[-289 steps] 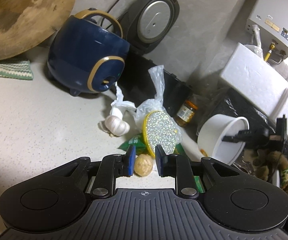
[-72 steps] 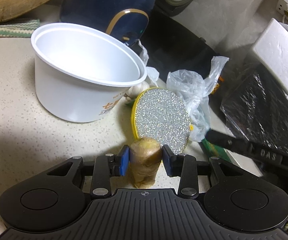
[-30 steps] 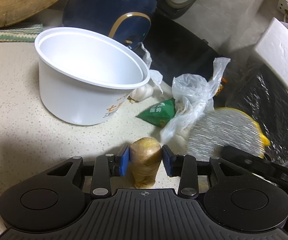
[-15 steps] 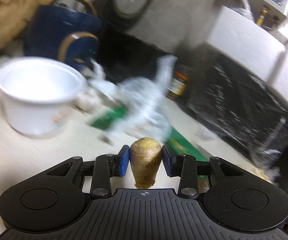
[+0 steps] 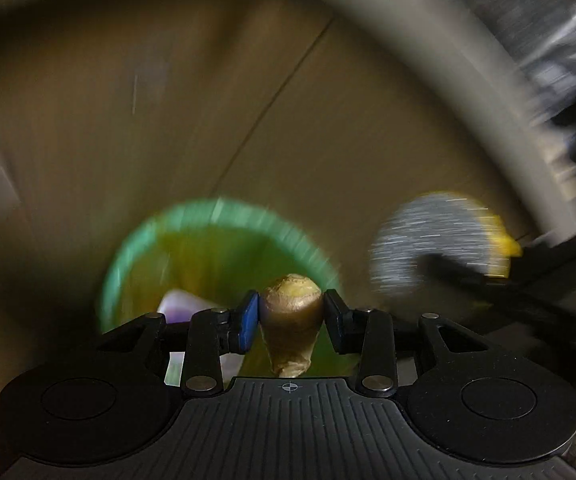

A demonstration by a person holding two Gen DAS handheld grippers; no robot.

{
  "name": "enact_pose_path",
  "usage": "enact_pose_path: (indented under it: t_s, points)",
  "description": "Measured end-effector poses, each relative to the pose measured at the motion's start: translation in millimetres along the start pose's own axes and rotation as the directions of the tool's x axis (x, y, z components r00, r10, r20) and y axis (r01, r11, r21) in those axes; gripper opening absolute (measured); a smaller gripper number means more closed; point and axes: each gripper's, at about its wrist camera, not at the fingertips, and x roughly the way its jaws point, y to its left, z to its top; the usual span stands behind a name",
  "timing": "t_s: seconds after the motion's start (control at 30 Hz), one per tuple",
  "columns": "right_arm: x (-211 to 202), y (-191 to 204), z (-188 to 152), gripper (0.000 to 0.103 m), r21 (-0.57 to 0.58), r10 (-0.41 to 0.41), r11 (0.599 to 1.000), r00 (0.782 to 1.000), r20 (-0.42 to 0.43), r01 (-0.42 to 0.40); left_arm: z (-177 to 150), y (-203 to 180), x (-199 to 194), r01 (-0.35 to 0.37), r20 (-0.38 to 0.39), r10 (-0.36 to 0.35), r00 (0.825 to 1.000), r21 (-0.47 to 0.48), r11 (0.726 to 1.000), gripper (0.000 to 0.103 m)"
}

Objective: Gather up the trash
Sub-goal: 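Carry the ginger and scrubber pad down into the trash bin and open both grippers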

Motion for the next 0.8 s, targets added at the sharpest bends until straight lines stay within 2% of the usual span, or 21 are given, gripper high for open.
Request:
enact_pose_path:
  t_s: [0.13, 0.3, 0.4, 0.57, 0.7, 0.8]
  points:
    - [13, -29, -43, 0.014, 0.083, -0.044, 0.995, 0.997, -0.064, 0.049, -15, 22, 83, -0.051, -0.152, 0.041, 0.988, -0.061, 0.997, 0.040]
    - [31, -47, -74, 0.014, 0.050, -0.123, 0.990, 0.986, -0.109, 0.129, -19, 35, 162, -0.063, -0.242, 0.036, 0.970, -0.103, 0.993, 0.039]
    - [44, -57, -83, 0.014, 0.098, -0.105, 0.988, 0.984, -0.143, 0.119, -20, 44, 194, -0.098, -0.296, 0.053, 0.954, -0.140, 0.985, 0.038]
    - [60, -63, -89, 0.014, 0.105, -0.105, 0.987, 0.978, -0.180, 0.125, -25, 59, 180, -0.071, -0.226, 0.027, 0.974, -0.189, 0.979, 0.038]
    - [76, -61, -86, 0.014, 0.090, -0.099, 0.989, 0.972, -0.214, 0.121, -27, 63, 137, -0.070, -0.122, 0.057, 0.991, -0.103, 0.992, 0.038]
    - [103, -53, -85, 0.015, 0.071, -0.067, 0.993, 0.959, -0.277, 0.090, -34, 66, 104, -0.081, -0.041, 0.079, 0.996, -0.050, 0.995, 0.038]
